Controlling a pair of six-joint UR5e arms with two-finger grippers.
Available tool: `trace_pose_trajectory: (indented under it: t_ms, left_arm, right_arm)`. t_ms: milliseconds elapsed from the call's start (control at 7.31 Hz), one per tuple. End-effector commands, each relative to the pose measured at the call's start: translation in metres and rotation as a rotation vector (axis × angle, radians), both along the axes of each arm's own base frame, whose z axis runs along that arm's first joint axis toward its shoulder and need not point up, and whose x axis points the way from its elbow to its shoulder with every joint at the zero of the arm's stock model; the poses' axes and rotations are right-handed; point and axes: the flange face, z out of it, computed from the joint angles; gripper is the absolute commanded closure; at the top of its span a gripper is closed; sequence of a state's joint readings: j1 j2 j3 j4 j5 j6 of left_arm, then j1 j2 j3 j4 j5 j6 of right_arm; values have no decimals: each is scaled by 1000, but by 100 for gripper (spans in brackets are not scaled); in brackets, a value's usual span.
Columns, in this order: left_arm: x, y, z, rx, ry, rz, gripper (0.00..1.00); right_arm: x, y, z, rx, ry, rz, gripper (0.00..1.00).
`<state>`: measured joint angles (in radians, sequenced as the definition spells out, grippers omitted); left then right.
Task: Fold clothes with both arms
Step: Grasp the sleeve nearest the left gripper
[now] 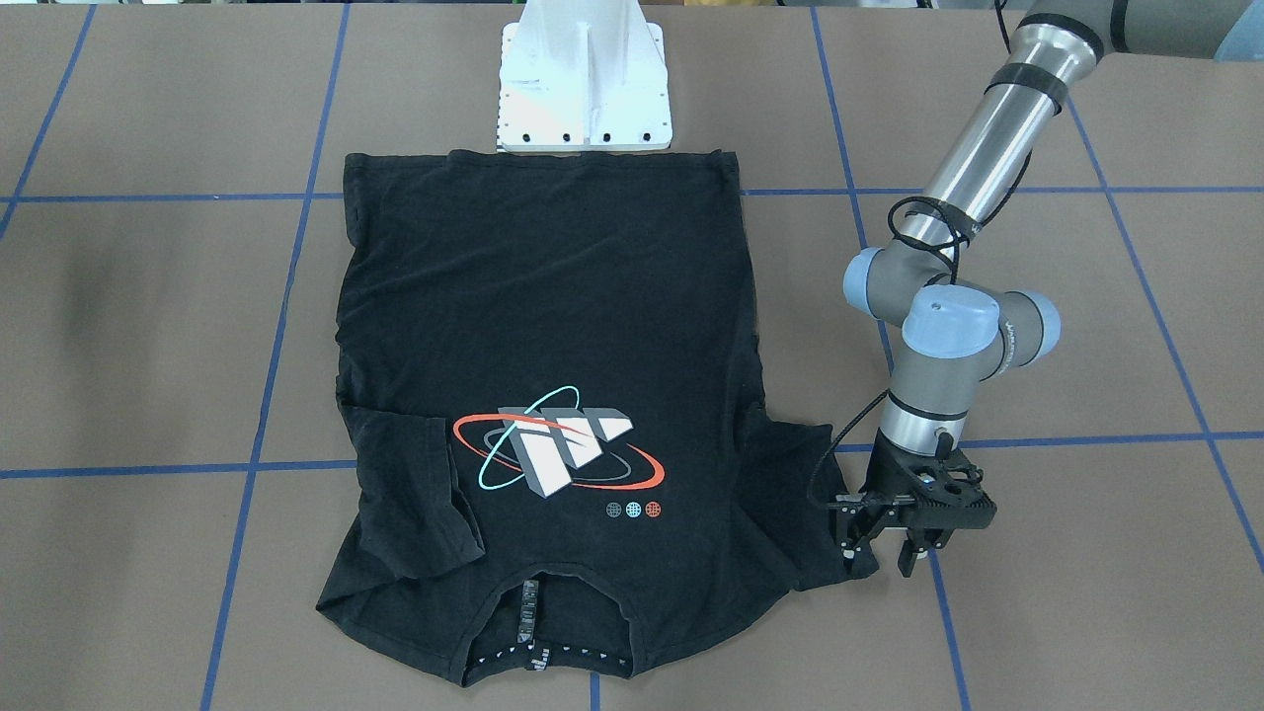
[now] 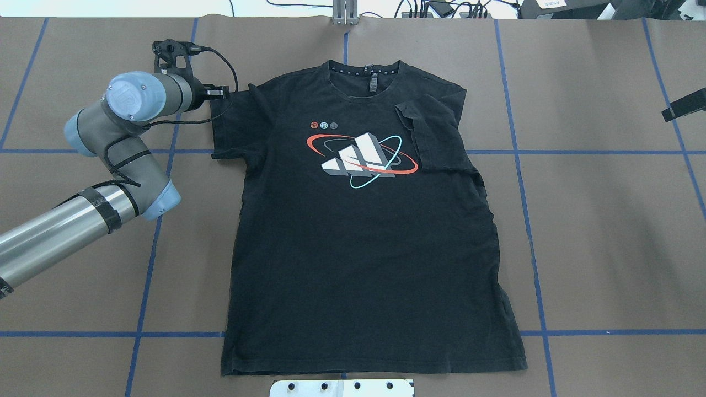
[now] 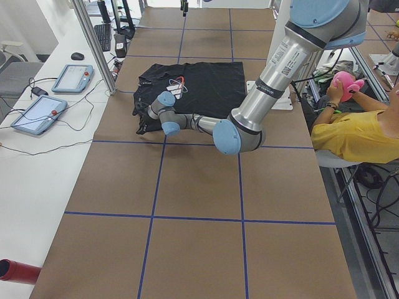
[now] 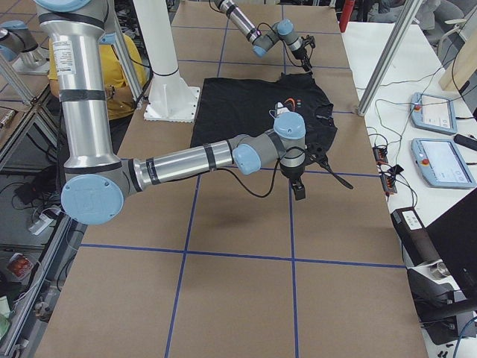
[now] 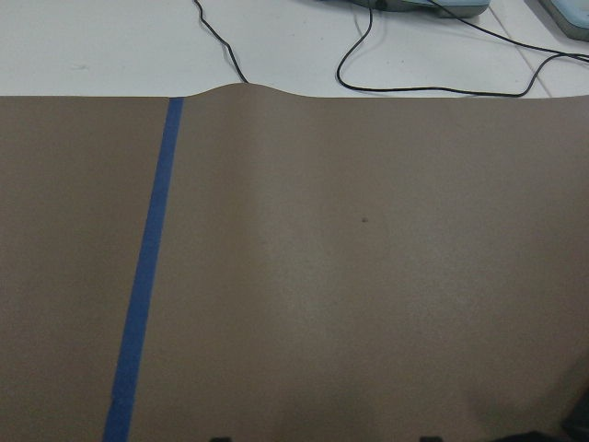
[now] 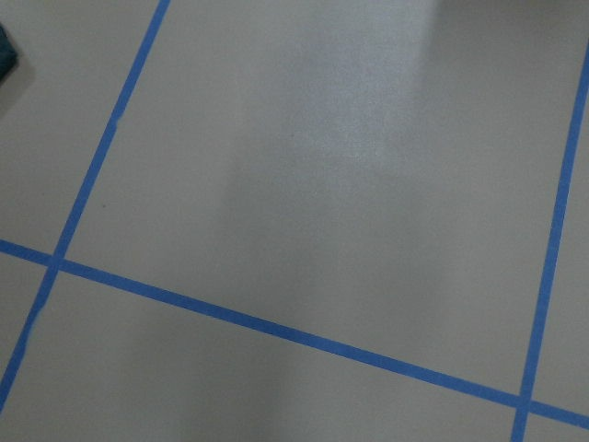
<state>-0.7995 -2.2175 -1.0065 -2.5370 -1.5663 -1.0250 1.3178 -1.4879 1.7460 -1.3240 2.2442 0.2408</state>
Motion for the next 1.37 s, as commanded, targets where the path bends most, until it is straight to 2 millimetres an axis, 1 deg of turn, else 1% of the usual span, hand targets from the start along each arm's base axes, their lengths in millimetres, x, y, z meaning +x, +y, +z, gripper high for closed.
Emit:
trace_pose_trajectory:
  t_ms: [0, 274, 410, 547, 684, 821, 957, 1231]
  left_arm:
    - [10, 7, 0, 0, 1, 15, 53]
    - [9, 7, 1, -1, 0, 13, 69]
    - [9, 7, 0, 0, 1, 13, 82]
    - [8, 6, -3, 8, 11, 11, 100]
    - [6, 6, -6, 10, 19, 9, 100]
    - [4, 7, -16, 20, 35, 7, 100]
    - [1, 9, -33, 44, 59, 7, 100]
    - [-7, 17, -52, 73, 94, 13, 100]
  right_arm:
    - [0, 0, 0, 0, 0, 0, 0]
    - [0, 0, 0, 0, 0, 0, 0]
    - [0, 0, -1, 0, -1, 1, 0]
    - [0, 0, -1, 0, -1, 1, 0]
    - [0, 0, -1, 2, -1, 1, 0]
    - [0, 0, -2, 3, -1, 1, 0]
    - [0, 0, -2, 3, -1, 1, 0]
    - [0, 0, -2, 2, -2, 2, 0]
